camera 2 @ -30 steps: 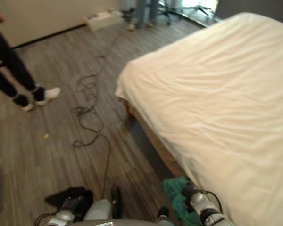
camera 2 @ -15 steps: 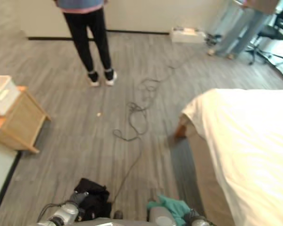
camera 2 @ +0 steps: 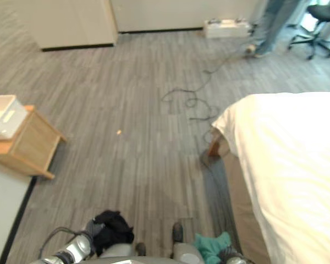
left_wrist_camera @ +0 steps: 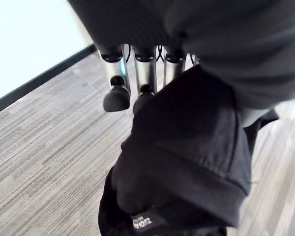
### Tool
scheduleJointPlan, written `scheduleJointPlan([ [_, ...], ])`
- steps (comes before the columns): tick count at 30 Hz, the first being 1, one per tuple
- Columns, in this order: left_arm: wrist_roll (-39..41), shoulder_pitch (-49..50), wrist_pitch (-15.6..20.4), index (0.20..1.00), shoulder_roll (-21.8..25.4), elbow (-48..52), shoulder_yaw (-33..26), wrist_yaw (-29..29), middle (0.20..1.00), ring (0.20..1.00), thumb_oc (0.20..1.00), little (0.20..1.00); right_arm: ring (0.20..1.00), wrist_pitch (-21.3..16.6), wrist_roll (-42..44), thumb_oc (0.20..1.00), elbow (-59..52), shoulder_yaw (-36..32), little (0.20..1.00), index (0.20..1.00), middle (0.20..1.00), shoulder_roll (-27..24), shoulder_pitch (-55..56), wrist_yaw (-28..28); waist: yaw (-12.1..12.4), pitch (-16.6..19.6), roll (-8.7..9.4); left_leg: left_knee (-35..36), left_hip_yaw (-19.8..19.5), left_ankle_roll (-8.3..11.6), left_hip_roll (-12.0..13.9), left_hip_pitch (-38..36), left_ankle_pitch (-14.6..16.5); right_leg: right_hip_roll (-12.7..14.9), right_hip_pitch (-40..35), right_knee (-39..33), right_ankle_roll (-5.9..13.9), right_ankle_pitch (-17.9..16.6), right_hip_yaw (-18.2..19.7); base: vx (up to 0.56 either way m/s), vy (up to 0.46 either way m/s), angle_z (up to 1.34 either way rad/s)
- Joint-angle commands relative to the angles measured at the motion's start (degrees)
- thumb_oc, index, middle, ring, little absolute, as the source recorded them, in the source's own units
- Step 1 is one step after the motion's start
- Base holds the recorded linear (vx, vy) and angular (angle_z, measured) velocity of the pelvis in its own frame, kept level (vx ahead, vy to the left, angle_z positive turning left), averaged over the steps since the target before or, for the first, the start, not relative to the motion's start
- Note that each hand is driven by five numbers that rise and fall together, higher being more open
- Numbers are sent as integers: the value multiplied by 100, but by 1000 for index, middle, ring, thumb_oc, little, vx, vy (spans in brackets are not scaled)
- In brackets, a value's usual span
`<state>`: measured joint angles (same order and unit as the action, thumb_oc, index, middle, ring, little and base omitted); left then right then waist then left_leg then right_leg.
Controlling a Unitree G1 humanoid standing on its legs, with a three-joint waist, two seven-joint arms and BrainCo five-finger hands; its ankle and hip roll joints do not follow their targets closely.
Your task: Tidy up the quilt and then pick up the clothes from the bed and put them into the laundry hamper.
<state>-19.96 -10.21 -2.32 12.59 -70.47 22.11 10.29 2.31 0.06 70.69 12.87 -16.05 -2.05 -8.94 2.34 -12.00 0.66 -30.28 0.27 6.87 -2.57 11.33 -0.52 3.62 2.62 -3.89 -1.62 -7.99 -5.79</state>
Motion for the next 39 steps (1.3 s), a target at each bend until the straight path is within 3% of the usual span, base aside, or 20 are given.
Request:
scheduleJointPlan([
  [1, 262, -268, -57, 200, 54, 234, -13, 231, 200, 200, 200, 200, 200, -36, -43, 200, -335, 69, 200, 200, 200, -488, -438, -190, 142, -609, -105, 383, 288, -73, 270, 528, -385, -90, -1162, -111, 491, 1532, 56, 319, -50, 31],
  [3, 214, -185, -61, 200, 70, 236, -42, 214, 200, 200, 200, 200, 200, -29, -72, 200, -319, 85, 200, 200, 200, -489, -460, -198, 224, -570, -117, 710, 407, -179, 204, 603, -210, -84, -1251, -111, 530, 1638, 88, 346, 29, -12],
  [4, 96, -40, -59, 200, 77, 199, -62, 199, 200, 200, 200, 200, 200, -54, -155, 200, -323, 112, 200, 200, 200, -527, -457, -209, 344, -471, -192, 1729, 548, -286, 206, 458, -199, -94, -1332, -111, 601, 1764, 72, 405, 101, -19],
  [7, -91, 154, -72, 200, 75, 56, -101, 116, 200, 200, 200, 200, 200, -58, -360, 200, -313, 192, 200, 200, 200, -560, -503, -198, 457, -395, -360, 3045, 1009, -179, 382, 476, -644, -155, -1603, -111, 672, 2027, -73, 435, 117, 24],
  [11, -267, 426, -133, 200, 102, -139, -244, 42, 200, 200, 200, 200, 200, -60, -688, 200, -349, 391, 200, 200, 200, -508, -545, -135, 558, -311, -295, 3486, 1594, -178, 627, 480, -849, -49, -2019, -111, 850, 2209, -210, 571, 155, 8],
  [15, -338, 487, -184, 200, 182, -224, -343, 17, 200, 200, 200, 200, 200, -53, -881, 200, -254, 433, 200, 200, 200, -367, -461, -84, 653, -118, 19, 3376, 1701, -400, 486, 313, -970, 231, -2225, 99, 1003, 2132, -212, 392, 67, -39],
  [16, -355, 472, -193, 200, 233, -232, -334, 20, 200, 200, 200, 200, 200, -23, -896, 200, -205, 417, 200, 200, 200, -353, -451, -64, 692, -78, 104, 3287, 1671, -479, 450, 291, -872, 302, -2132, 406, 1060, 2033, -213, 695, 168, -8],
  [17, -521, 400, -190, 200, 320, -214, -209, -80, 200, 200, 200, 200, 200, 16, -926, 200, -82, 371, 200, 200, 200, -337, -440, -60, 660, -84, 275, 3202, 1658, -683, 234, 4, -560, 487, -1766, 1612, 1356, 1465, -239, 606, 224, 27],
  [19, -546, 352, -200, 200, 339, -184, -162, -64, 200, 200, 200, 200, 200, 10, -891, 200, -70, 345, 200, 200, 200, -350, -476, -83, 619, -116, 269, 3233, 1683, -743, 198, -171, -459, 535, -1474, 2287, 1463, 1018, -215, 465, 229, 42],
  [20, -557, 157, -208, 200, 412, -19, 19, -44, 200, 200, 200, 200, 200, 2, -789, 200, -190, 296, 200, 200, 200, -383, -608, -96, 380, -279, 148, 3423, 1580, -879, 136, -678, -268, 634, -783, 3577, 1533, 318, -133, 321, 177, 22],
  [21, -557, 154, -209, 200, 410, -18, 17, -45, 200, 200, 200, 200, 200, 3, -789, 200, -190, 295, 200, 200, 200, -386, -612, -96, 391, -271, 131, 3425, 1588, -876, 159, -663, -278, 613, -761, 3575, 1525, 302, -124, 610, 269, 36],
  [22, -589, -152, -181, 200, 473, 211, 263, -46, 200, 200, 200, 200, 200, -31, -677, 200, -250, 277, 200, 200, 200, -399, -708, -144, 104, -439, -127, 3528, 1330, -889, 253, -1103, -97, 433, 112, 4367, 1278, 872, -75, 271, 88, 54],
  [26, -671, -591, -128, 200, 499, 605, 516, 45, 200, 200, 200, 200, 200, -129, -440, 200, -591, 213, 200, 200, 200, -433, -719, -213, -339, -605, -270, 3528, 876, -782, 206, -1620, 200, 72, 680, 3293, 1057, 1362, 67, 518, 17, 87],
  [27, -628, -804, -60, 200, 457, 693, 585, 91, 200, 200, 200, 200, 200, -152, -322, 200, -644, 185, 200, 200, 200, -439, -687, -269, -552, -599, -233, 3528, 665, -680, 118, -1937, 494, 36, 803, 1623, 1067, 1222, 162, 547, -61, 133],
  [28, -627, -806, -59, 200, 456, 691, 584, 92, 200, 200, 200, 200, 200, -152, -321, 200, -644, 186, 200, 200, 200, -439, -688, -269, -559, -601, -244, 3528, 658, -678, 130, -1935, 488, 25, 770, 1555, 1064, 1179, 148, 739, -128, 129],
  [29, -672, -937, -21, 200, 415, 724, 645, 118, 200, 200, 200, 200, 200, -120, -290, 200, -618, 185, 200, 200, 200, -423, -630, -262, -708, -546, -192, 3528, 510, -591, 68, -2176, 698, 56, 1023, 533, 1205, 774, 331, 537, -110, 53],
  [34, -728, -809, 41, 200, 290, 696, 622, 102, 200, 200, 200, 200, 200, -83, -434, 200, -379, 271, 200, 200, 200, -359, -554, -201, -880, -348, -317, 3515, 236, -530, 176, -2901, 1108, -43, 1053, 204, 1327, 411, 231, 567, -130, 61],
  [36, -748, -654, 36, 200, 226, 534, 613, 78, 200, 200, 200, 200, 200, -107, -453, 200, -354, 279, 200, 200, 200, -425, -544, -199, -937, -269, -429, 2493, 100, -405, 312, -2728, 903, -140, 864, 445, 1101, 442, 335, 570, -223, 39],
  [37, -685, -422, 22, 200, 211, 207, 445, -8, 200, 200, 200, 200, 200, -71, -637, 200, -269, 287, 200, 200, 200, -549, -589, -199, -849, -284, -481, 531, 233, -140, 449, -2028, 48, -117, 382, 415, 822, 558, 120, 643, -295, 61],
  [39, -626, -208, -20, 200, 221, 100, 369, 14, 200, 200, 200, 200, 200, -42, -662, 200, -314, 272, 200, 200, 200, -622, -604, -231, -643, -370, -344, -895, 331, -168, 466, -1211, -303, 4, -98, 200, 601, 688, -65, 609, -313, 61],
])
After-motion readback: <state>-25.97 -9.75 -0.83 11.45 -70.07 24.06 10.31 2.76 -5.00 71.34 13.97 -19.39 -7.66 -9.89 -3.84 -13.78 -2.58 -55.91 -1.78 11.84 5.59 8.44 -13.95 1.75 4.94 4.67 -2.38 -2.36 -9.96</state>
